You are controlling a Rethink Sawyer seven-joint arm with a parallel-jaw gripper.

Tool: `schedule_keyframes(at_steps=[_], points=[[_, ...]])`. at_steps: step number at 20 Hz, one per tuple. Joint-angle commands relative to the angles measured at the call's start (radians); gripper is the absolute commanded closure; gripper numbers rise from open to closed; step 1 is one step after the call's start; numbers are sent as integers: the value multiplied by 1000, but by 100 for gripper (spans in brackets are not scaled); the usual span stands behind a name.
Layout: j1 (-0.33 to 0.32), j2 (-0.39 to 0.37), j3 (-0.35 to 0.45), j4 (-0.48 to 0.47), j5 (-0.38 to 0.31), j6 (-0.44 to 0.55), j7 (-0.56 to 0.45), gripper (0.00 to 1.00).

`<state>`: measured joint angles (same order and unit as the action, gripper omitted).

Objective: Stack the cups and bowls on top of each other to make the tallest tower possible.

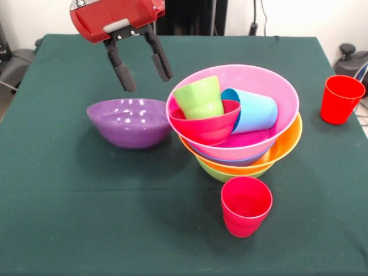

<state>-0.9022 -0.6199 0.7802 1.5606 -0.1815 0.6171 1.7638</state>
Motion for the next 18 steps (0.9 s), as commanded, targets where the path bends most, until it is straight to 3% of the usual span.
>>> schedule_keyframes(at_steps=[1, 7, 9, 18], points=[[56, 30, -76, -44, -6, 80, 34, 0], [51, 24, -93, -22, -19, 73, 36, 0], [49, 14, -112, -2, -25, 127, 25, 0], [13, -14, -134, 25, -155, 300, -201, 0]])
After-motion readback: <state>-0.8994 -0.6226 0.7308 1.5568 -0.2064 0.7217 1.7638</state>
